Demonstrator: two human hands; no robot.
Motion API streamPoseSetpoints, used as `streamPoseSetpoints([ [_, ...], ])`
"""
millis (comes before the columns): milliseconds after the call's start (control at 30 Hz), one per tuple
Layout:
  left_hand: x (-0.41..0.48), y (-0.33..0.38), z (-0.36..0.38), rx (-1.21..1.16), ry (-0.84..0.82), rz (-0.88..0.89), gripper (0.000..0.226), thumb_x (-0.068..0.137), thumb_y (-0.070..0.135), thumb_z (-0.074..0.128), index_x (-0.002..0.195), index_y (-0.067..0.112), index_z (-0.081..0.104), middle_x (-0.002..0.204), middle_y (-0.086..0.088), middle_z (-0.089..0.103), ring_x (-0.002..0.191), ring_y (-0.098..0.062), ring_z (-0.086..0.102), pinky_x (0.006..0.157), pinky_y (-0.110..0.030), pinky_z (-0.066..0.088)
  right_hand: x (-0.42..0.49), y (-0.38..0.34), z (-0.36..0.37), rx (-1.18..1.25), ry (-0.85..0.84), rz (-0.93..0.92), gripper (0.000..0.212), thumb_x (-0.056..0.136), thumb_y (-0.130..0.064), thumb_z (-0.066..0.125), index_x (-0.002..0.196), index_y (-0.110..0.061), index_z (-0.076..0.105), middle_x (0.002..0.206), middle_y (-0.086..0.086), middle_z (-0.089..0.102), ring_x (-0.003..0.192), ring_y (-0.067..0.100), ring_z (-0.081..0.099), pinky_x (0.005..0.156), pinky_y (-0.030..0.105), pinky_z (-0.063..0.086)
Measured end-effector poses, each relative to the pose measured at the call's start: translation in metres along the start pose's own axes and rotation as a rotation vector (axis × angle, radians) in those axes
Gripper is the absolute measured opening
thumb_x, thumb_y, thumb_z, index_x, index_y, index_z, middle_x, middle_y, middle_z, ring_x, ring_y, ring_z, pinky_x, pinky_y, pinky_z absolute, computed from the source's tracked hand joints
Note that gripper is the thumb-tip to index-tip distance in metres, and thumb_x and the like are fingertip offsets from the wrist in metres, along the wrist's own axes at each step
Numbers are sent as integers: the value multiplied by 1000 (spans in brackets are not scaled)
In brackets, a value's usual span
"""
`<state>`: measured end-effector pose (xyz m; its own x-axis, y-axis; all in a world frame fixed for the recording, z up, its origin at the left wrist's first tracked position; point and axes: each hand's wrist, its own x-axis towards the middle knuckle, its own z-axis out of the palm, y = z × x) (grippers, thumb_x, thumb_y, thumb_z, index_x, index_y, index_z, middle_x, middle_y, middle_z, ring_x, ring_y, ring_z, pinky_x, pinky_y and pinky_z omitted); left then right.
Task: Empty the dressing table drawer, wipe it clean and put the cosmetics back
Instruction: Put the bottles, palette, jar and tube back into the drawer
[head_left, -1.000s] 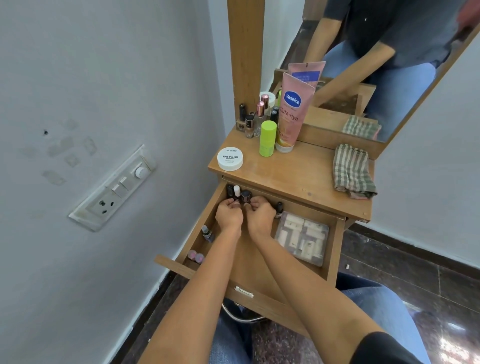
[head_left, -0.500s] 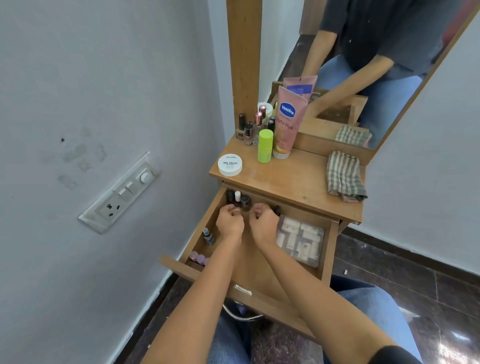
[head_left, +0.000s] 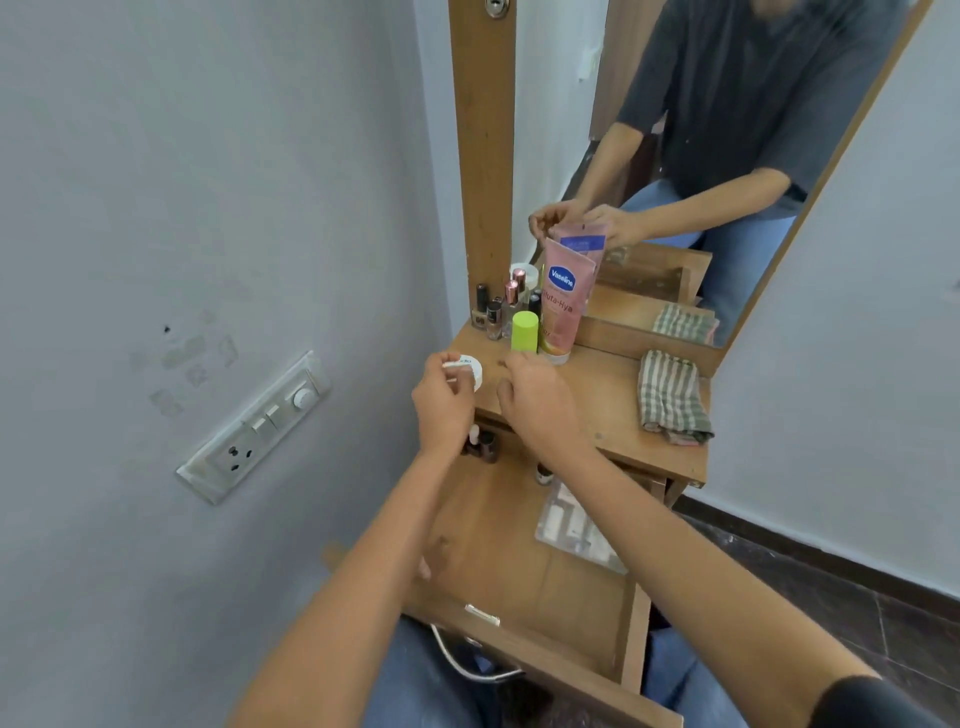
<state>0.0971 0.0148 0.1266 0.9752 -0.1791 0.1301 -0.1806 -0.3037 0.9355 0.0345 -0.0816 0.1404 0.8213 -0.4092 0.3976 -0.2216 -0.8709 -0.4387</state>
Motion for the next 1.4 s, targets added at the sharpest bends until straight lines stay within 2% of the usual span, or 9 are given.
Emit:
streamPoseSetpoints([
  [133, 44, 22, -1, 86, -62, 105, 28, 95, 11, 46, 122, 9, 54, 101, -5, 62, 88, -16, 57, 71, -13, 35, 51, -6, -11, -236, -27, -139, 27, 91, -3, 48, 115, -6, 59, 112, 10, 61, 110, 28, 49, 82, 35, 47],
  [267, 84, 30, 1, 223, -162, 180, 37, 92, 3, 45, 128, 12, 52, 114, -11, 60, 100, -20, 58, 79, -15, 36, 90, -12, -8, -509, -26, -272, 10, 84, -4, 59, 92, -3, 66, 94, 14, 66, 99, 33, 56, 77, 36, 47],
  [400, 112, 32, 5, 364, -265, 263, 46, 90, -5, 42, 132, 13, 50, 125, -17, 56, 106, -26, 57, 84, -22, 36, 113, -5, 6, -650, -157, -238, 28, 95, -10, 41, 111, -3, 63, 120, 16, 53, 121, 34, 39, 100, 40, 33],
  [567, 135, 24, 15, 457, -311, 325, 51, 88, -8, 42, 132, 15, 52, 119, -18, 54, 97, -26, 57, 81, -19, 35, 124, 0, 22, -743, -176, -187, 29, 96, -19, 43, 112, -9, 66, 128, 13, 47, 124, 32, 34, 100, 41, 30],
  [833, 151, 12, 28, 471, -359, 369, 45, 89, -3, 49, 128, 20, 56, 104, -4, 40, 92, -15, 46, 82, -15, 32, 120, 4, 37, -811, -121, -161, 9, 73, -28, 67, 78, -22, 72, 87, -1, 59, 91, 21, 49, 77, 36, 30],
  [967, 150, 8, 32, 428, -339, 382, 40, 91, -2, 49, 125, 19, 57, 106, -3, 39, 93, -15, 44, 76, -4, 32, 120, 4, 44, -800, -55, -177, 12, 77, -27, 64, 85, -22, 71, 89, -2, 59, 93, 19, 52, 77, 34, 34],
  [1100, 150, 7, 33, 390, -310, 375, 35, 93, 4, 51, 123, 19, 59, 116, -9, 44, 105, -21, 47, 87, -16, 35, 106, -6, 39, -736, 30, -150, 17, 78, -24, 62, 91, -19, 72, 101, 0, 59, 102, 22, 52, 80, 34, 40],
  [1267, 146, 5, 36, 348, -259, 419, 39, 90, -1, 53, 123, 19, 59, 116, -7, 41, 104, -16, 44, 94, -16, 35, 65, -15, 20, -627, 89, -75, 14, 59, -17, 73, 71, -17, 66, 83, 3, 57, 84, 24, 53, 66, 32, 40],
  [1400, 145, 1, 39, 371, -275, 399, 43, 88, 2, 56, 128, 16, 55, 127, -10, 46, 119, -23, 46, 104, -29, 36, 42, -9, 11, -536, 4, 21, 12, 72, -13, 70, 76, -13, 59, 80, 6, 59, 80, 23, 53, 66, 30, 42],
])
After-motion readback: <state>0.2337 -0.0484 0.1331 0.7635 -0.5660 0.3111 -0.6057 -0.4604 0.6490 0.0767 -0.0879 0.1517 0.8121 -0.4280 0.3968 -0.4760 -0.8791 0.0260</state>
